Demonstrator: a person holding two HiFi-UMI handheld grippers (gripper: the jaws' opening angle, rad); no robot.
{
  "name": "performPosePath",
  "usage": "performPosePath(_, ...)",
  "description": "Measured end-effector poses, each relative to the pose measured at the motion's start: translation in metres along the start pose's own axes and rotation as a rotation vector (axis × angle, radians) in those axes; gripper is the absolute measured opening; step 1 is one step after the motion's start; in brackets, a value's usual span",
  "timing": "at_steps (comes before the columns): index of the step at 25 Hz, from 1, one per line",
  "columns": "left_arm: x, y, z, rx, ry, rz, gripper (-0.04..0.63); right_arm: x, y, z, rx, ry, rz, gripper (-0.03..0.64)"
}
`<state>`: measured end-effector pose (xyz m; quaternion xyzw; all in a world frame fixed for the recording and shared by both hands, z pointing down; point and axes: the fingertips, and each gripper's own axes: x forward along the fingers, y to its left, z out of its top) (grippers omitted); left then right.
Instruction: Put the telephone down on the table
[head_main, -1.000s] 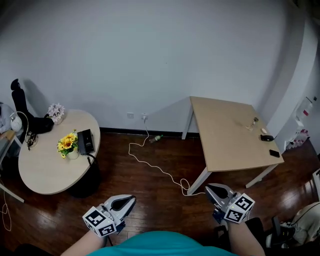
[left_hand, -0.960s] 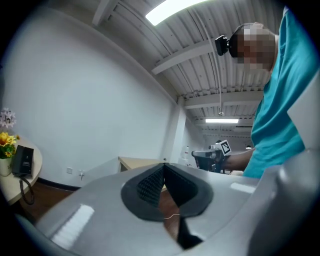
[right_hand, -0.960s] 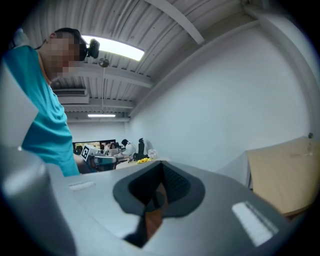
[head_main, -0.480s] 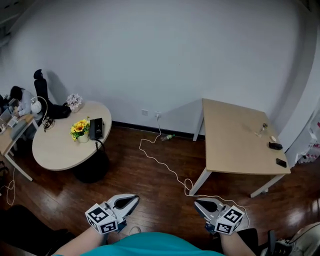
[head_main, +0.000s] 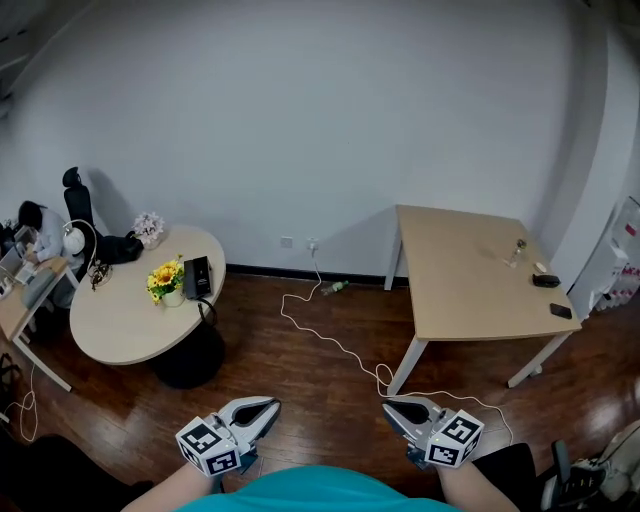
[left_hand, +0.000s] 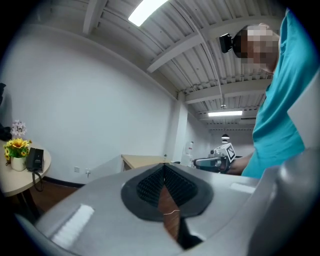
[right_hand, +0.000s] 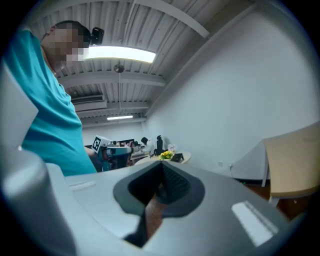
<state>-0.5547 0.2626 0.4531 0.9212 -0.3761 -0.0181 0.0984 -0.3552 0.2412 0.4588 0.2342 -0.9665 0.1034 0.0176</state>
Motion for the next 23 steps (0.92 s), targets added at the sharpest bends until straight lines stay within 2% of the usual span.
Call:
performPosePath(5, -0.023, 0.013, 0.005, 0.047, -0.005, -0.038, 0.005, 0.029, 0.029, -0.005, -0.021, 0.033, -0.002, 0.000)
performPosePath(15, -0.039, 0.020, -0.002, -0.009, -0.032, -0.044, 0.005, 0.043, 0.042, 0.001, -0.058, 0.058, -0.010, 0.000)
performPosePath(23, -0.031, 0.013, 0.001, -0.010, -0.039, -0.040, 0.005, 0.037, 0.035, -0.001, -0.060, 0.068, 0.000, 0.000)
